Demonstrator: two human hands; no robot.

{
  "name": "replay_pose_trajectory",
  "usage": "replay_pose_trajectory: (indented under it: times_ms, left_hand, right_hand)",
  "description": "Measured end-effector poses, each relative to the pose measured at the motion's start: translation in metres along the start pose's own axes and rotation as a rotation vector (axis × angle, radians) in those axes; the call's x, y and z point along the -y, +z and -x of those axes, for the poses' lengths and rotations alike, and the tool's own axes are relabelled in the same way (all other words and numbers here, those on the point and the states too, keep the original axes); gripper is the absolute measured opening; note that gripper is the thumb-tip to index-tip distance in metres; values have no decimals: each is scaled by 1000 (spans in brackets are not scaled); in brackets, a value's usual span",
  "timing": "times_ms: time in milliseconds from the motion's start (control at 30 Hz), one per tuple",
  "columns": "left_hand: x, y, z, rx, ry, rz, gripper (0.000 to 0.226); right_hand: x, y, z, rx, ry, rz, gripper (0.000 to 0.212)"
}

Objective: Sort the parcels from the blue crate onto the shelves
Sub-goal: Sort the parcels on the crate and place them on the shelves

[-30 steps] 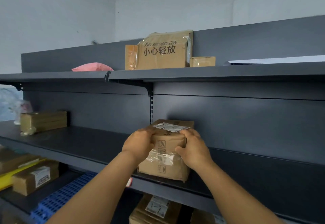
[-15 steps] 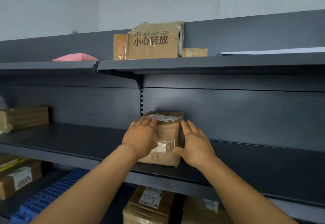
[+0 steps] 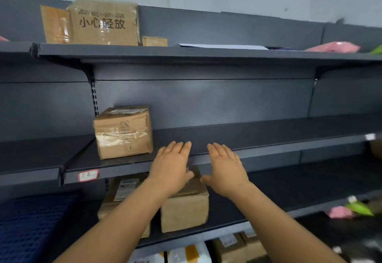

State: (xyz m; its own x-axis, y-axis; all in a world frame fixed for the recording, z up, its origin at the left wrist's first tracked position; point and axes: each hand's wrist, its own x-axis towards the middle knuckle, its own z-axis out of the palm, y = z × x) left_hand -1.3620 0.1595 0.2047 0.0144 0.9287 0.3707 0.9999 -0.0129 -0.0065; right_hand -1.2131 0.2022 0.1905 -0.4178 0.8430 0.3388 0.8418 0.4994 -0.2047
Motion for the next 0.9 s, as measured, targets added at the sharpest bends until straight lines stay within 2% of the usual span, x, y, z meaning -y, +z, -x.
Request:
replay_pose_trajectory:
  times_ms: [433, 700, 900]
  left_hand:
    - [-179, 41, 26, 108, 423, 208, 81]
    - [-318, 52, 61, 125, 689, 288, 77]
    - [-427, 55, 108, 156, 843, 307, 74]
  right_hand:
    - [-119, -35, 159, -50, 443, 125, 92]
    - [-200, -64, 275, -59, 725, 197, 93]
    - [-255, -90, 381, -57, 872, 229, 91]
